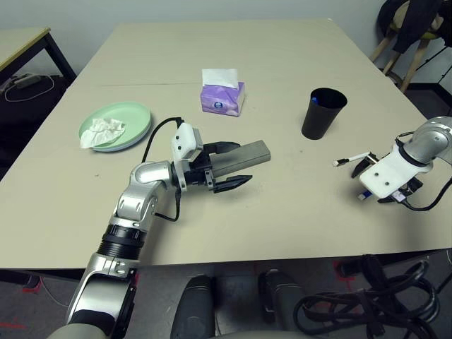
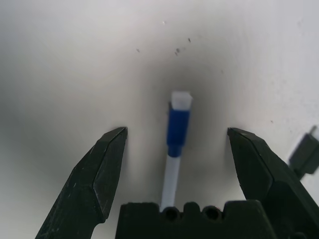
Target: Organize and tidy the items on the table.
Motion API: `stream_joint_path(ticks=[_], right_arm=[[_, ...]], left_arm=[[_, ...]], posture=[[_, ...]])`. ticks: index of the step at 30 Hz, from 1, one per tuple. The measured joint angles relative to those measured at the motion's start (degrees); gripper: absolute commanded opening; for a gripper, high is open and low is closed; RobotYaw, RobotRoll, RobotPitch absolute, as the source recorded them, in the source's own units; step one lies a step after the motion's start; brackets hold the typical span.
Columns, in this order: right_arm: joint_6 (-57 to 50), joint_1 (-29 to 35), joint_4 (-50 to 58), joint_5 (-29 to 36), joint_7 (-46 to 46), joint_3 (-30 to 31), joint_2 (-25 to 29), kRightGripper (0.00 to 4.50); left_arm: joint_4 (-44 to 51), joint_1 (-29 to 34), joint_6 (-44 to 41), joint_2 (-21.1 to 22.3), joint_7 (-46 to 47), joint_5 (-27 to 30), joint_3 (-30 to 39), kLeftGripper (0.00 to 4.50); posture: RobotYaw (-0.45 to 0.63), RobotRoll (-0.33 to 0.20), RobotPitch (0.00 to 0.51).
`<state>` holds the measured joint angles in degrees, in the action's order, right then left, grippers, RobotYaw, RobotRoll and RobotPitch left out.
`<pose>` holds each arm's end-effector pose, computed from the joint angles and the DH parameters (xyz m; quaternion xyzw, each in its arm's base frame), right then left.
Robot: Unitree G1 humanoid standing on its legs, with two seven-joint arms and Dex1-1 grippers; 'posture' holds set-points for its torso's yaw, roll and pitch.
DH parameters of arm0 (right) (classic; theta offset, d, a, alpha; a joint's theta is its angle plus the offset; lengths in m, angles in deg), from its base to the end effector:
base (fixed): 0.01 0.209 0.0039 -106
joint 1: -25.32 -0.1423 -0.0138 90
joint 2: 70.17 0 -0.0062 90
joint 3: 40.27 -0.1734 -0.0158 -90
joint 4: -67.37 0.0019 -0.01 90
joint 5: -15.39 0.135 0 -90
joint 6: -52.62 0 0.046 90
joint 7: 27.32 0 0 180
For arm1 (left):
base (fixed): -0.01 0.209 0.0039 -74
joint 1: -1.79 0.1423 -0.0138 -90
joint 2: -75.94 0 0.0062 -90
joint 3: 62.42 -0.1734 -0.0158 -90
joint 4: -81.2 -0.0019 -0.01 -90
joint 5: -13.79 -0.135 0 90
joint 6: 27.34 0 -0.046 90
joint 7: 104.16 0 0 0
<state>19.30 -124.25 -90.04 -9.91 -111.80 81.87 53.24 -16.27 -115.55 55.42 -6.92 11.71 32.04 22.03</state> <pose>0.3076 -0.2786 0.1964 -0.6126 0.2710 0.6343 0.3859 0.2782 0.1813 0.1439 0.0985 -0.0457 -0.5878 0.8017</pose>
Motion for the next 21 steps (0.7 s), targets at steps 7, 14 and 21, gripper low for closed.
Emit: stream_joint_path(ticks=[7, 14, 21], right_arm=[[-4.39, 0.67, 1.88, 0.92, -2.95, -1.23, -0.18, 3.11], [-4.09, 0.63, 2.31, -2.17, 0.00, -1.09, -0.10, 0.40], [-4.72, 0.54, 2.24, -0.89, -2.50, -1.66, -0.83, 0.33]], left_arm=[[-0.01, 0.00, 0.16, 0.05, 0.00, 0.00, -0.01, 4.50], [-0.02, 0.00, 0.51, 0.06, 0.00, 0.00, -0.01, 4.50], [-0.13, -0.01, 0.65, 0.32, 0.00, -0.01, -0.01, 4.50]], posture=[[0.12, 0.000, 0.132], [0.12, 0.000, 0.129], [0.11, 0.000, 0.119]])
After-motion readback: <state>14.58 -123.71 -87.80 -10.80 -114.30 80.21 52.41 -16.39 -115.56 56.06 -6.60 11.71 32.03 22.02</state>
